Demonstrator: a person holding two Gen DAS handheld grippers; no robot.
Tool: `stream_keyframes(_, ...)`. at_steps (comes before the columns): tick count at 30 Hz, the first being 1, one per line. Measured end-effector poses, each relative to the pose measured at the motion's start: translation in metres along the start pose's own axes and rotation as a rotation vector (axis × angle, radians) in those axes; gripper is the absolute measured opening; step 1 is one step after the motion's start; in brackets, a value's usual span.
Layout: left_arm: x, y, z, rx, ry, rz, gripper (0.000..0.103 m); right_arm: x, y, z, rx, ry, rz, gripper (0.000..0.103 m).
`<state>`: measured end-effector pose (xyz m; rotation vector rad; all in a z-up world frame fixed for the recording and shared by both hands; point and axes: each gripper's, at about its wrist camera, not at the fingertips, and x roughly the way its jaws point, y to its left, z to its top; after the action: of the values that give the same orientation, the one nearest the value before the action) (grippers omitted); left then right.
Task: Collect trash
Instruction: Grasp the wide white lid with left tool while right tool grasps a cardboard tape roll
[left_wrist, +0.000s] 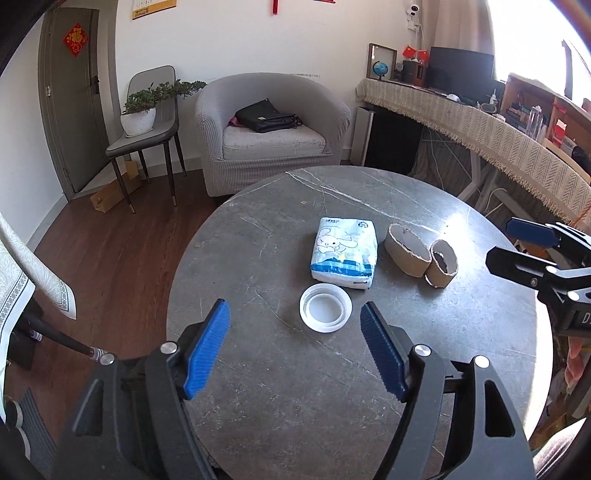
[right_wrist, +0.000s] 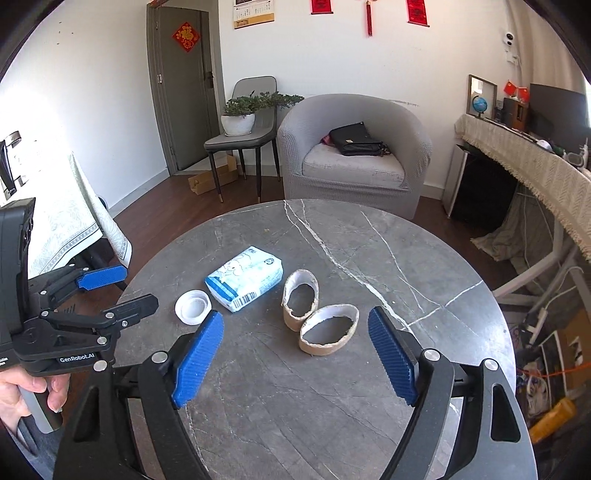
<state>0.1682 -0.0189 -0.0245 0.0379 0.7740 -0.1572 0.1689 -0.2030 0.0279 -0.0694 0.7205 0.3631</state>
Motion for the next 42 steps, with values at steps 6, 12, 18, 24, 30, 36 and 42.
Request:
stream_keyframes(6, 0.02, -0.014, 0.001, 0.014, 0.035, -0.012, 0.076, -0.003, -0.025, -0.013, 0.029, 0.031, -0.008, 0.082)
stream_keyframes(12, 0.036, -0.019, 0.003, -0.016, 0.063, -0.01, 0.075, -0.004, -0.036, -0.025, 0.023, 0.058, -0.021, 0.082)
stream_keyframes(18, 0.052, -0.02, 0.003, -0.049, 0.095, -0.01, 0.068, 0.002, -0.038, -0.031, 0.0, 0.086, -0.023, 0.082)
stream_keyframes(24, 0.056, -0.023, 0.006, -0.065, 0.09, -0.017, 0.05, 0.004, -0.037, -0.034, -0.021, 0.098, -0.008, 0.082)
stream_keyframes(30, 0.054, -0.023, 0.007, -0.071, 0.082, -0.006, 0.042, 0.009, -0.034, -0.032, -0.037, 0.109, 0.012, 0.082)
stream_keyframes(36, 0.043, -0.018, 0.007, -0.12, 0.059, -0.03, 0.042, 0.022, -0.021, -0.031, -0.075, 0.114, 0.026, 0.077)
stream_keyframes(42, 0.036, -0.018, 0.006, -0.133, 0.055, -0.046, 0.042, 0.04, -0.014, -0.026, -0.081, 0.145, 0.025, 0.066)
